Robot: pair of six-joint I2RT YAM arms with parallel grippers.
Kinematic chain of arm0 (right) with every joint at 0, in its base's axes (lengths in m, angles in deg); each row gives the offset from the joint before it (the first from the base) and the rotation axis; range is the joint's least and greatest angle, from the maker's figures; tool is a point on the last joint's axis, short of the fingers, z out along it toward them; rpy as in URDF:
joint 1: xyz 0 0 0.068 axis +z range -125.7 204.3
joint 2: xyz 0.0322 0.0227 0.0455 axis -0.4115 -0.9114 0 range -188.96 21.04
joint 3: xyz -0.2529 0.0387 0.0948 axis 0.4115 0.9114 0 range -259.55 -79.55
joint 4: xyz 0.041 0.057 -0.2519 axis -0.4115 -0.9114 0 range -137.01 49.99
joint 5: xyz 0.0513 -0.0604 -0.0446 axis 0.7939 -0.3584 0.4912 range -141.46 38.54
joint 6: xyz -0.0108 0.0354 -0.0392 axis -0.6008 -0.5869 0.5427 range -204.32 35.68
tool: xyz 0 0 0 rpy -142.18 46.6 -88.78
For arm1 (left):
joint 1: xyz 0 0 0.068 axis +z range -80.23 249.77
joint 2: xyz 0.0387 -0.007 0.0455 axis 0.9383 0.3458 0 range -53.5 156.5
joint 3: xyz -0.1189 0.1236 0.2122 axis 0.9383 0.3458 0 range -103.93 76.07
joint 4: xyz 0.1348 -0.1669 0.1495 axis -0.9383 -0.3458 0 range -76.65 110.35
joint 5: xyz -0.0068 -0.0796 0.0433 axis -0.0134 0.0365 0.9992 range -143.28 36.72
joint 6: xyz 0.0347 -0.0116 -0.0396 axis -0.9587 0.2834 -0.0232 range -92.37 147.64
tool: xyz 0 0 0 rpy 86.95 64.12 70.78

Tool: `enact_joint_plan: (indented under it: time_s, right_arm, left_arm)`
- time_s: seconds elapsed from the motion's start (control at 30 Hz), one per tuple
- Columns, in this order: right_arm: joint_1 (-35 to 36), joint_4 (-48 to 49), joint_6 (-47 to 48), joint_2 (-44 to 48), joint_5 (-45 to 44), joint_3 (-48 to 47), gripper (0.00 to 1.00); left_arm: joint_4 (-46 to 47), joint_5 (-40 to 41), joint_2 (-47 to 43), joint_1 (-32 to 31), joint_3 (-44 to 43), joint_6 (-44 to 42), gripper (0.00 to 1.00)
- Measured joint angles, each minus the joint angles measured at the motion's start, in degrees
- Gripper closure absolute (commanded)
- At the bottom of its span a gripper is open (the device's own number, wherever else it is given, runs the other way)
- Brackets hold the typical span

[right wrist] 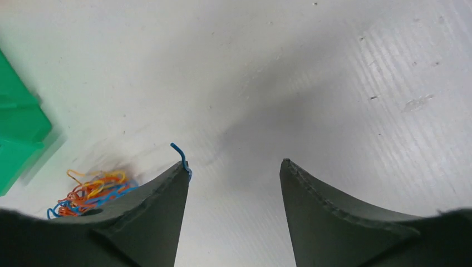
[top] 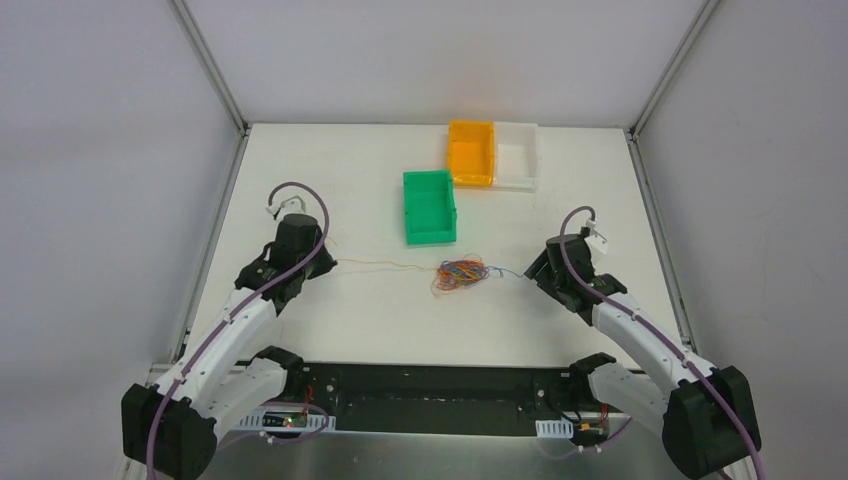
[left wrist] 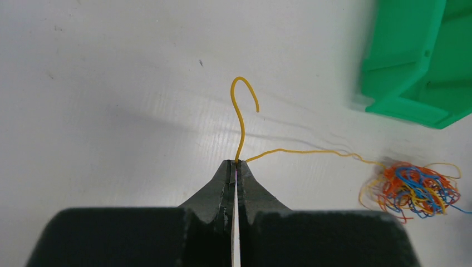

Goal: Untangle the cables

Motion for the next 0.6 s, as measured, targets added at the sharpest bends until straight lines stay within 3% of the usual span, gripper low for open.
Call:
enact_joint_plan:
  time_s: [0.1, 0.23, 0.27, 0.37, 0.43, 0.5, 0.6]
  right_arm:
    - [-1.2, -0.6, 0.2, 0.5, -0.2, 0.0, 0.34]
    - [-1.4, 1.5, 3.6, 0.5, 7.3, 0.0, 0.31]
    - [-1.4, 2.3, 4.2, 0.5, 9.4, 0.0, 0.29]
    - [-1.1, 5.5, 6.0, 0.0, 15.6, 0.0, 0.17]
    - [-0.5, 6.6, 7.2, -1.2, 18.5, -0.2, 0.08]
    - [0.2, 7.1, 8.2, -3.4, 21.2, -1.2, 0.07]
    - [1.4, 8.7, 9.0, -7.8, 25.2, -3.5, 0.18]
  left_arm:
    - [-1.8, 1.6, -2.8, 0.5, 0.0, 0.8, 1.00]
    - [-0.8, -2.2, -2.7, 0.6, 0.9, 0.7, 1.00]
    - [-0.3, -4.0, -2.2, 0.7, 1.1, 0.3, 0.94]
    - [1.6, -10.6, -0.1, 0.7, 1.5, -1.4, 0.51]
    - [3.6, -16.3, 1.6, 0.5, 1.6, -2.5, 0.29]
    - [5.7, -20.1, 3.4, -1.3, 1.6, -3.6, 0.20]
    - [7.6, -21.7, 6.8, -7.9, 0.9, -6.0, 0.15]
